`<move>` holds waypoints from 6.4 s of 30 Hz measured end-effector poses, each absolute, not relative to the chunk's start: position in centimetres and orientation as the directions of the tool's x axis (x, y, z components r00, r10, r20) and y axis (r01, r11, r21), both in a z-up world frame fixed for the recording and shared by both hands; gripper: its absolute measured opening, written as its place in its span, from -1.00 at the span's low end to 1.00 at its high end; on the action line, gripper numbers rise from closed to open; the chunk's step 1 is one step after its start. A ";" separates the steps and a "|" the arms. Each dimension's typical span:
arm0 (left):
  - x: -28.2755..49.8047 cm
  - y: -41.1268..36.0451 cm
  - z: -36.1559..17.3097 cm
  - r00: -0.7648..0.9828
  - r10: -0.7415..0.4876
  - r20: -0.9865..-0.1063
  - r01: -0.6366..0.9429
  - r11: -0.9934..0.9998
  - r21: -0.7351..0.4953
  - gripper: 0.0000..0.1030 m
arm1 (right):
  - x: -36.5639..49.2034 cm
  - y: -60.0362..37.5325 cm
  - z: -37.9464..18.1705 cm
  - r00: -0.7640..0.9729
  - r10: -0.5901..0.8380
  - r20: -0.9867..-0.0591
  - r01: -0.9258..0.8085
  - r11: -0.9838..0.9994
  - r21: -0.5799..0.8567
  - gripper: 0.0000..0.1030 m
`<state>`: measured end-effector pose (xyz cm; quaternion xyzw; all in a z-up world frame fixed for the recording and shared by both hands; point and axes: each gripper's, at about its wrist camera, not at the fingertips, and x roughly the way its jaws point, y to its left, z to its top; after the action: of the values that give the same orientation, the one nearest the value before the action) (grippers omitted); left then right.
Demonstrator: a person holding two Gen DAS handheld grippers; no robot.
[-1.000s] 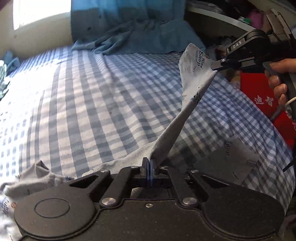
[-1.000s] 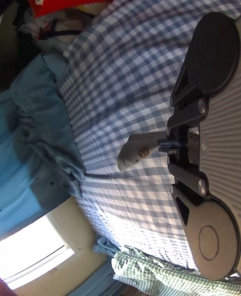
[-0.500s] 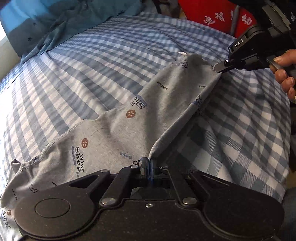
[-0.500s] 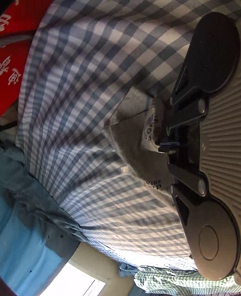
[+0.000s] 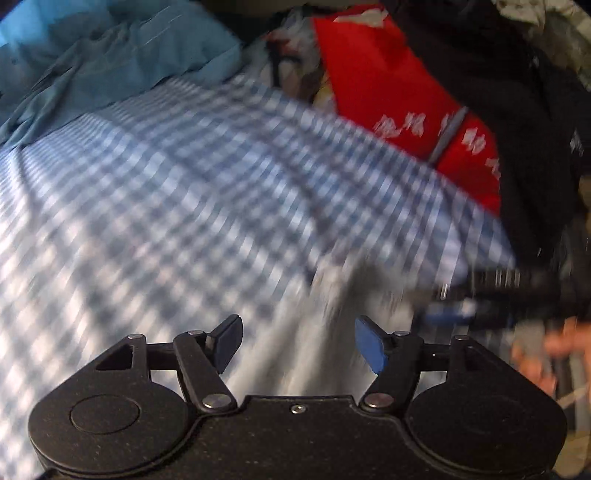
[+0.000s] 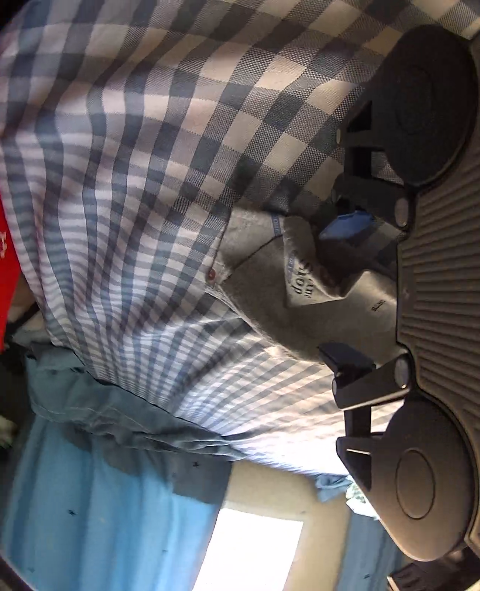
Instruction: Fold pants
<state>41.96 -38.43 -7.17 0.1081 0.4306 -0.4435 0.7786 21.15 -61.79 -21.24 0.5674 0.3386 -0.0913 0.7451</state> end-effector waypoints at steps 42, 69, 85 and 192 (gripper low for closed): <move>48.9 -53.3 -14.6 -0.070 -0.455 -0.888 0.843 0.449 -0.297 0.30 | 22.5 -64.0 -22.5 0.687 0.094 -0.721 0.629 0.420 0.654 0.02; 43.3 -57.4 -16.5 -0.021 -0.507 -0.862 0.864 0.425 -0.271 -0.83 | 21.1 -66.6 -21.3 0.675 -0.005 -0.738 0.644 0.493 0.586 -0.87; 42.0 -34.3 -9.1 0.404 -0.519 -0.753 0.480 0.822 -0.308 0.86 | 23.0 -59.3 -17.0 0.590 -0.042 -0.807 0.502 0.802 0.325 0.84; 43.0 -58.6 -13.7 0.145 -0.415 -0.898 0.901 0.430 -0.053 0.97 | 17.2 -64.4 -20.5 0.704 0.158 -0.693 0.349 0.773 0.531 0.34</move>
<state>42.95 -58.61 -13.75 0.2641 0.4606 -0.4639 0.7091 17.24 -64.36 -20.48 0.3327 0.3809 -0.0554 0.8609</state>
